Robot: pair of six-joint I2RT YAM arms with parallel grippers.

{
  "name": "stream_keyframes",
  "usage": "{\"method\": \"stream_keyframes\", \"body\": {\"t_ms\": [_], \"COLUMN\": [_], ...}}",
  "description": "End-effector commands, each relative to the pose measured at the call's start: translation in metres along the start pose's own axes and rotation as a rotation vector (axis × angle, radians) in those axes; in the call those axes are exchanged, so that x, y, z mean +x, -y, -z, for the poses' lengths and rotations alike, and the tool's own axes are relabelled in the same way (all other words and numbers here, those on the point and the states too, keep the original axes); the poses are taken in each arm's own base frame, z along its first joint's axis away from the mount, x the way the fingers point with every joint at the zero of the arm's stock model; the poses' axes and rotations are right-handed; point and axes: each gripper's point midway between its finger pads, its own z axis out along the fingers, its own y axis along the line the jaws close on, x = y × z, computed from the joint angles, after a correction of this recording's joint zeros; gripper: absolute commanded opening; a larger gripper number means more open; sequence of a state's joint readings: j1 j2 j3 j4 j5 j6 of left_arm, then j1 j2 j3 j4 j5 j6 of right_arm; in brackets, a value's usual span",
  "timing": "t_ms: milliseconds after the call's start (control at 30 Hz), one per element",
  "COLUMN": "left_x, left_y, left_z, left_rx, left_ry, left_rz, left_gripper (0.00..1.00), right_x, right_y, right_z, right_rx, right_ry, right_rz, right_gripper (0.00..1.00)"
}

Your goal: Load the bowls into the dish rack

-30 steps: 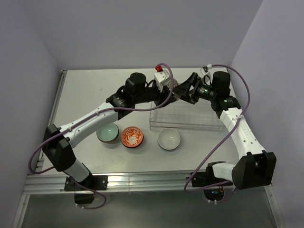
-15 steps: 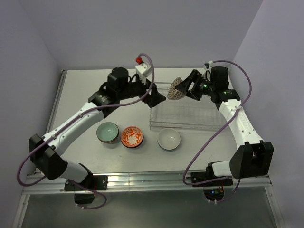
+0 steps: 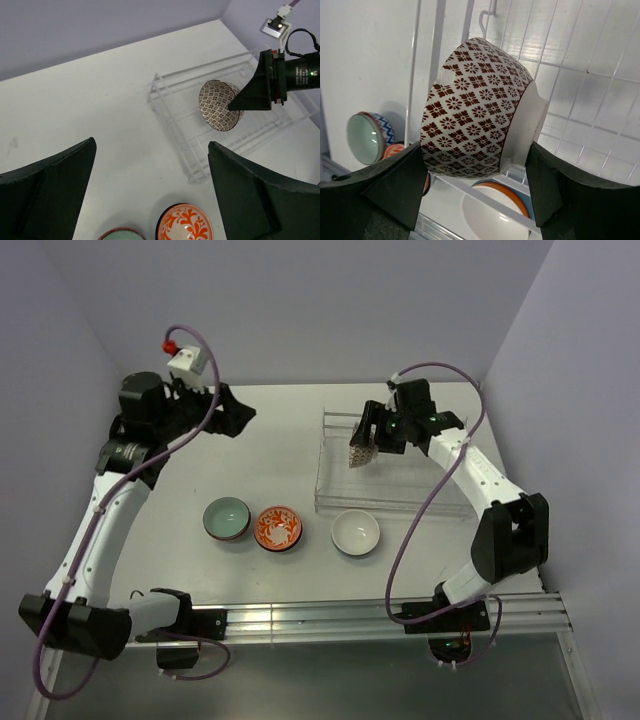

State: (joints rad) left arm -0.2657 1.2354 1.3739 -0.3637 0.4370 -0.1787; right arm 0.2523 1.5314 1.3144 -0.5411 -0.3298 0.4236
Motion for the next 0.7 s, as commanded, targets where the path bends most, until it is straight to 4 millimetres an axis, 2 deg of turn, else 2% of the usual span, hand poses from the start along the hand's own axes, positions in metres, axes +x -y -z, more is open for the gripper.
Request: {"method": "stream_keyframes", "body": {"t_ms": [0,33,167,300,667], "left_x": [0.001,0.011,0.02,0.029,0.038], "left_y": [-0.012,-0.018,-0.03,-0.037,-0.049], "left_z": [0.03,0.031,0.04,0.04,0.043], "left_rx": [-0.046,-0.057,-0.083,-0.081,-0.078], "left_ry": [0.034,0.021,0.022,0.006,0.008], "left_rz": [0.013,0.025,0.041,0.06,0.076], "left_gripper": [1.0,0.99,1.0,1.0,1.0], "right_x": [-0.032,-0.031,-0.027,-0.02,-0.008], "right_y": [-0.02,-0.019,-0.027,-0.029,-0.029], "right_z": [0.001,-0.003,-0.018,-0.037,-0.062], "right_rx": [0.013,0.03,0.044,0.072,0.166], "right_ry": [0.102,0.104,0.079,0.048,0.009], "right_rz": [0.115,0.125,0.165,0.201,0.286], "right_gripper": [0.0,0.0,0.0,0.0,0.0]}}
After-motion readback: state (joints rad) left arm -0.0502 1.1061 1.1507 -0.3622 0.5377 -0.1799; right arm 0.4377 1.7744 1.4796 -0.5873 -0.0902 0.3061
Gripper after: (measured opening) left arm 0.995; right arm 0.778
